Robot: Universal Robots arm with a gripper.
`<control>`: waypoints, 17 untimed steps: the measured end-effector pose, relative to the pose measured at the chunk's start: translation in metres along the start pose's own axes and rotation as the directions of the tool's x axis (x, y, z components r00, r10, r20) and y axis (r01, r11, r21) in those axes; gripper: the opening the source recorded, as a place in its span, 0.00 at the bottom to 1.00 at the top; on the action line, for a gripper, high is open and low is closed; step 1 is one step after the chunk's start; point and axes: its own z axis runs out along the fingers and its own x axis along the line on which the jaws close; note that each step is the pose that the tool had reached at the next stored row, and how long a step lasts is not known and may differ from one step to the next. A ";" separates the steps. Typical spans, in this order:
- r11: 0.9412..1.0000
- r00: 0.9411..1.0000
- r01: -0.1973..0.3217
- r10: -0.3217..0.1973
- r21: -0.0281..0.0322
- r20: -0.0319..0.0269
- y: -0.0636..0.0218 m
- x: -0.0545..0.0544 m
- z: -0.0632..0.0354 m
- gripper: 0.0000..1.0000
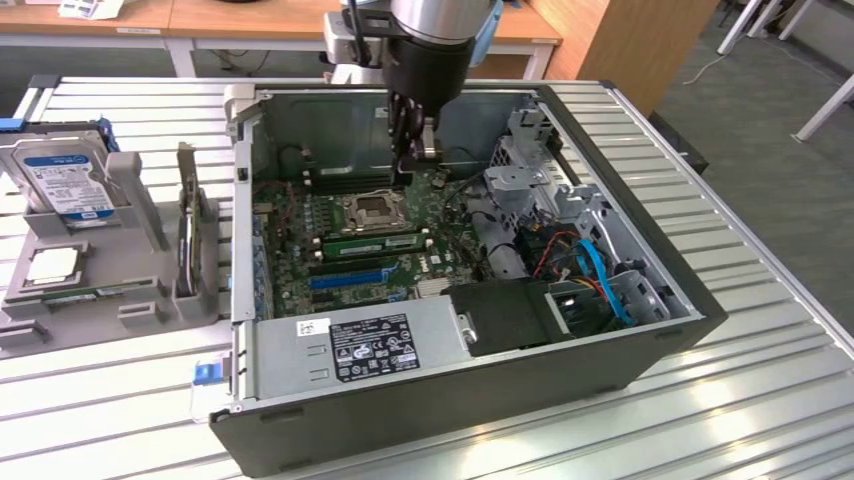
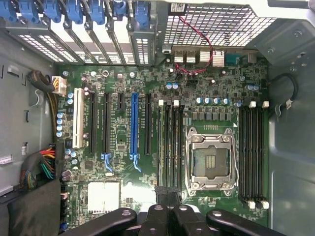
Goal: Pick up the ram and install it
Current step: 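Press down the ram until it locks into place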
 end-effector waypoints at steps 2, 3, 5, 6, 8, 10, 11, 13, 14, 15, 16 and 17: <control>1.000 1.000 0.000 0.000 0.000 0.000 -0.0007 0.000 -0.0001 0.10; 1.000 1.000 0.000 0.000 0.000 0.000 -0.0013 0.000 -0.0001 0.10; 1.000 1.000 0.000 0.000 0.000 0.000 -0.0036 0.000 -0.0003 0.10; 1.000 1.000 0.000 0.000 0.000 0.000 -0.0052 0.000 -0.0003 0.10; 1.000 1.000 0.000 0.000 0.000 0.000 -0.0087 0.000 -0.0005 0.10; 1.000 1.000 0.000 0.000 -0.001 0.000 -0.0128 0.000 -0.0007 0.10; 1.000 1.000 0.000 0.000 -0.001 0.000 -0.0145 0.000 -0.0007 0.10; 1.000 1.000 0.000 0.000 -0.002 0.000 -0.0178 0.000 -0.0009 0.10; 1.000 1.000 0.000 0.000 -0.002 0.000 -0.0194 0.000 -0.0009 0.10; 1.000 1.000 0.000 0.000 -0.002 0.000 -0.0210 0.000 -0.0010 0.10; 1.000 1.000 0.000 0.000 -0.003 0.000 -0.0225 0.000 -0.0011 0.10; 1.000 1.000 0.000 0.000 -0.003 0.000 -0.0240 0.000 -0.0012 0.10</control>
